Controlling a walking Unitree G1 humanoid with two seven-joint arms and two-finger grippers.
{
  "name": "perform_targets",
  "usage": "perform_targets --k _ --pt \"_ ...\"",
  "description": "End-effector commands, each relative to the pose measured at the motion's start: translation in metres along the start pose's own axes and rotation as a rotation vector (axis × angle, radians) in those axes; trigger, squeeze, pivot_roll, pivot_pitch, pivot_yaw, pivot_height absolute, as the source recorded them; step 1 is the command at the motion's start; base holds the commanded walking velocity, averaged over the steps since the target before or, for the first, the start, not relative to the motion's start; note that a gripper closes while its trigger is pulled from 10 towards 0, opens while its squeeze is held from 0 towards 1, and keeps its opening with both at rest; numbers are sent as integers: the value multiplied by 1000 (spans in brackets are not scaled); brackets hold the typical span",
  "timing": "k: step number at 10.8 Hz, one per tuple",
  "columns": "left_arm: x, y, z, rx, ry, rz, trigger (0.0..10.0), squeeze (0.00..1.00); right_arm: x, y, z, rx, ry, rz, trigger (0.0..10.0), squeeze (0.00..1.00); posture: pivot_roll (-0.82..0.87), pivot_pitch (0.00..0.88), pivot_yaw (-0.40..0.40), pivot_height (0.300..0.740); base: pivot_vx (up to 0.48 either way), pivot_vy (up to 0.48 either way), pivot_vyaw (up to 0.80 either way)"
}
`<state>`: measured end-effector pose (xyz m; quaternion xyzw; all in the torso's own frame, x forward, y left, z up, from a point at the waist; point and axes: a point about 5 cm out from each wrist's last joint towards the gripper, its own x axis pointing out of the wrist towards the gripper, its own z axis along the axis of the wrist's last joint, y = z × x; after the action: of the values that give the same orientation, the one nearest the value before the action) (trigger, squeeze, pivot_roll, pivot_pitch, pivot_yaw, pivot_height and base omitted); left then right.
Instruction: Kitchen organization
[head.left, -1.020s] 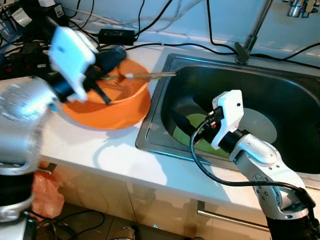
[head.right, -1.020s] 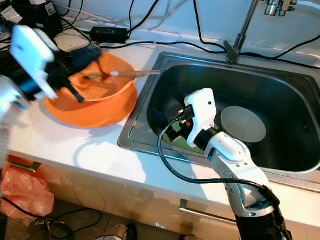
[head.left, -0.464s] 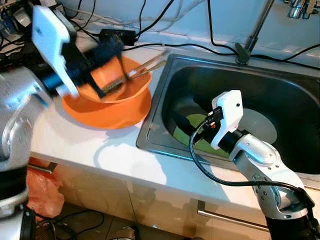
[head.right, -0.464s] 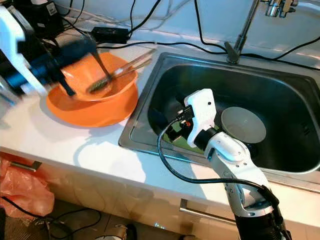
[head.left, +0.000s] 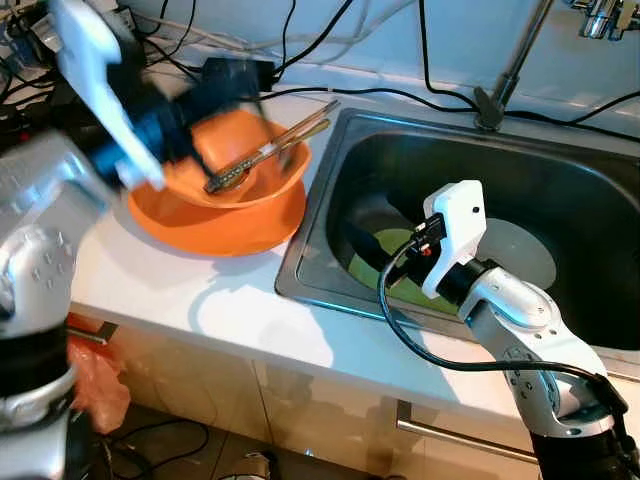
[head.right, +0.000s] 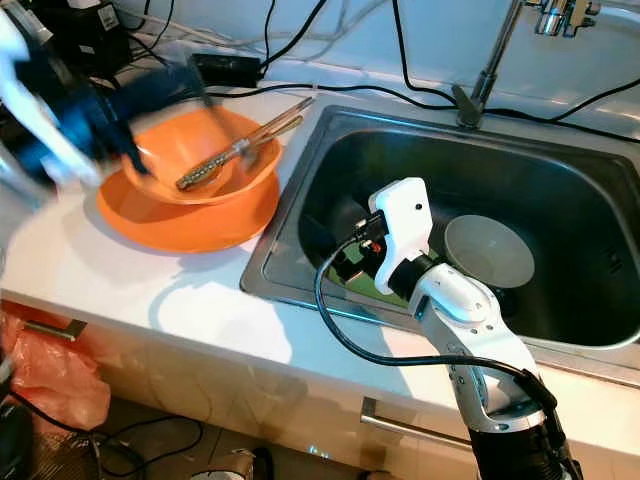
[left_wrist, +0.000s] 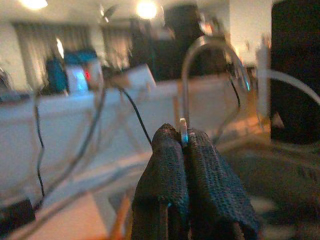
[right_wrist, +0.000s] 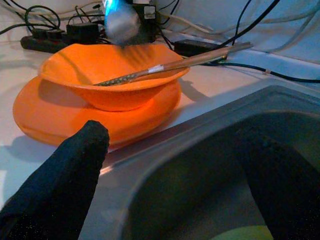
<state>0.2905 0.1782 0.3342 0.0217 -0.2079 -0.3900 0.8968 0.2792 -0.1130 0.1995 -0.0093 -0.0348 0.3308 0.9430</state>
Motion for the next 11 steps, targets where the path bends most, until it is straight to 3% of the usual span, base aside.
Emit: perform_targets --k 1,3,4,5,6,7,9,11 --pt "2 0 11 31 -63 24 0 0 2 0 2 -9 -11 13 10000 0 40 102 -31 740 0 0 0" --pt "9 3 15 24 -149 106 0 0 3 -1 1 -3 -14 2 10000 0 39 100 -25 740 0 0 0" --pt "8 12 19 -50 -238 196 0 0 4 -1 1 3 -16 -2 10000 0 41 98 -25 740 0 0 0" --pt "7 23 11 -241 -359 332 0 0 5 -1 1 9 -20 -6 10000 0 41 97 -22 740 0 0 0" --pt "6 27 -4 -369 -392 397 0 0 5 -1 1 17 -26 -11 10000 0 39 96 -20 740 0 0 0" --pt "8 24 -28 -517 -399 439 0 0 6 -3 3 42 -41 -32 10000 0 33 95 -15 740 0 0 0" --pt "19 7 -64 -804 -385 423 0 0 7 -9 7 94 -71 -84 10000 0 25 90 -9 740 0 0 0" --pt "29 -8 -77 -909 -370 390 0 0 8 -13 7 109 -85 -114 10000 0 27 89 -6 740 0 0 0"
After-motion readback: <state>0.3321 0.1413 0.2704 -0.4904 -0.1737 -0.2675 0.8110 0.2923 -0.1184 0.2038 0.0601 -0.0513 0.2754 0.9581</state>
